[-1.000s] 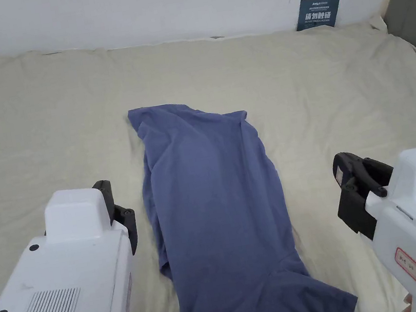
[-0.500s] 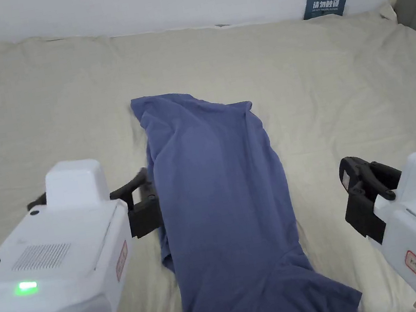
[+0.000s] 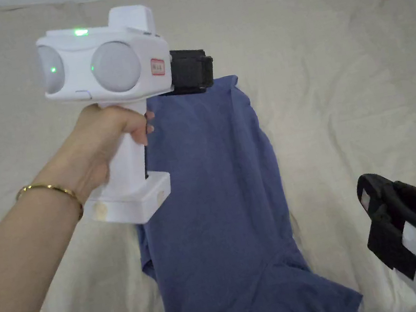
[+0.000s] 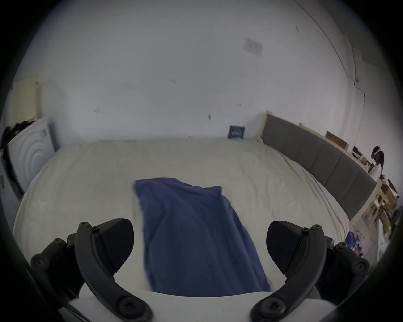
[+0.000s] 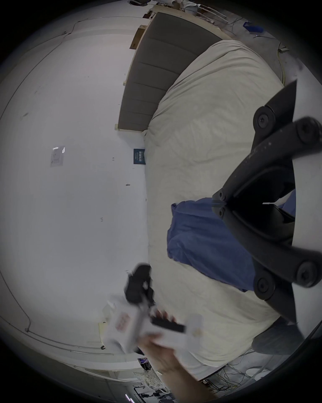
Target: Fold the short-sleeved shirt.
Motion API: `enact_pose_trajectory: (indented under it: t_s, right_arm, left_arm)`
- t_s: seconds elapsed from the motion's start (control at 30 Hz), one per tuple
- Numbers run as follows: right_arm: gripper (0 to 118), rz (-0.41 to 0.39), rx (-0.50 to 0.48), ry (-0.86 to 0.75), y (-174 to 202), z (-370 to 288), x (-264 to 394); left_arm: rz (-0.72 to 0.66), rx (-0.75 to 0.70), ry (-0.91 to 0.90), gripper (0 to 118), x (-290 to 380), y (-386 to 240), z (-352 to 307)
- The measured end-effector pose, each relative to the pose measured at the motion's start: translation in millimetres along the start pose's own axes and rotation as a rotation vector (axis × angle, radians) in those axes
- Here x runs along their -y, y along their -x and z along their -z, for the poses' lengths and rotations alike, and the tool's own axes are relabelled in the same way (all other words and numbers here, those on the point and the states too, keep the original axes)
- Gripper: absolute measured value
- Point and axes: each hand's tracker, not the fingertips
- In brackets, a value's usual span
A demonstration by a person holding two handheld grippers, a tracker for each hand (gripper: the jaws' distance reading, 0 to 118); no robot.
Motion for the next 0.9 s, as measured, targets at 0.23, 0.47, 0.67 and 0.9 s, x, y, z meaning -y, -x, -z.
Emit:
enact_pose_trajectory:
  t_s: [0.23,0.47,0.67,0.9]
  right_arm:
    - [1,0.063,0.007,0.138,-22,34,21]
    - [1,0.101,0.037,0.211,-44,68,31]
    - [1,0.140,0.065,0.221,-59,81,35]
    - [1,0.133,0.086,0.252,-60,71,41]
  left_arm:
    - [-0.015,-0.006,0.222,118,-59,-35,173]
    - [0.059,-0.096,0.404,107,-43,-60,293]
    - [0.090,-0.181,0.464,28,-19,-61,331]
    - [0.125,-0.129,0.422,7,-31,-59,307]
